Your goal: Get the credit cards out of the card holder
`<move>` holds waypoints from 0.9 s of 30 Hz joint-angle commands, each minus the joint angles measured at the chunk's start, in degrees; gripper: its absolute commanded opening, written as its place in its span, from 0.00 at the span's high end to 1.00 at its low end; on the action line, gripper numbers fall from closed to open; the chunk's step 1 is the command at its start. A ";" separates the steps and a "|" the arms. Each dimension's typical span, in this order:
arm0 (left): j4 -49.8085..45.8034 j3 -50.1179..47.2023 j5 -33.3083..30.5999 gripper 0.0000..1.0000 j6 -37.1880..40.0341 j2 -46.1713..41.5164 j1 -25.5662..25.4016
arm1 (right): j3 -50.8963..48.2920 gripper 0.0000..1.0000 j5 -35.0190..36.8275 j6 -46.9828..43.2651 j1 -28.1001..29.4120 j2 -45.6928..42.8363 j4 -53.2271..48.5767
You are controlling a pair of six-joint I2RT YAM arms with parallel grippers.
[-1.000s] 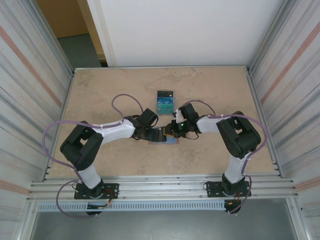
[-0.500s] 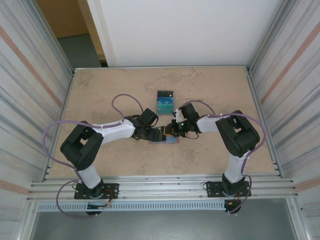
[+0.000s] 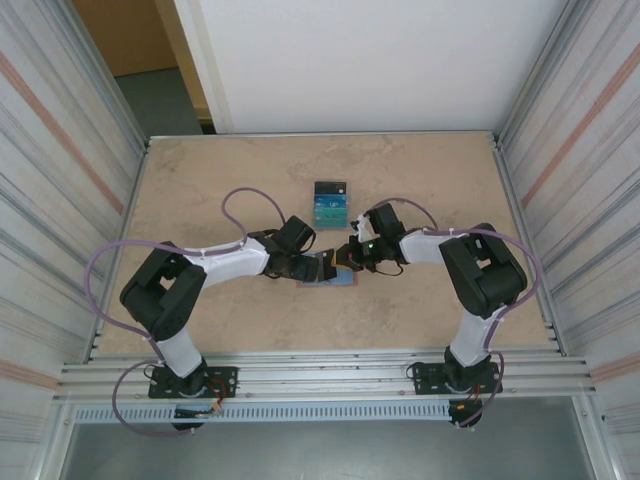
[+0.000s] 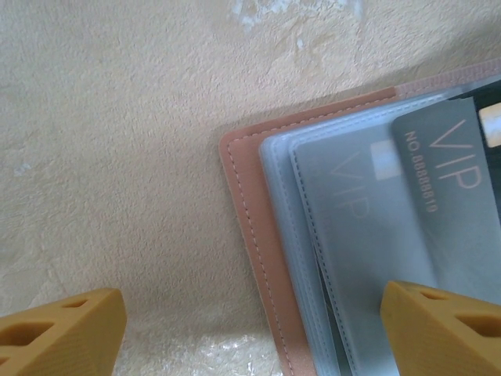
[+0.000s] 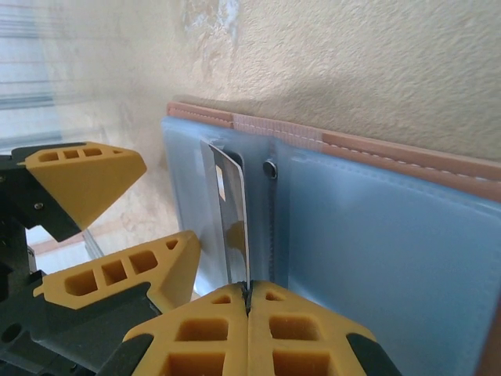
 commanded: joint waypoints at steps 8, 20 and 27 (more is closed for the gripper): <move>-4.21 -2.27 -1.28 0.15 0.59 -2.51 0.89 | -1.79 1.00 7.22 -5.83 -2.45 -6.28 -8.20; -5.14 -2.02 -1.74 0.09 0.33 -9.30 0.99 | -4.32 1.00 8.08 -9.12 -2.55 -14.77 -6.90; -5.04 -2.34 -1.83 0.01 0.55 -17.39 1.81 | -6.75 1.00 5.83 -11.62 -2.53 -21.84 -3.11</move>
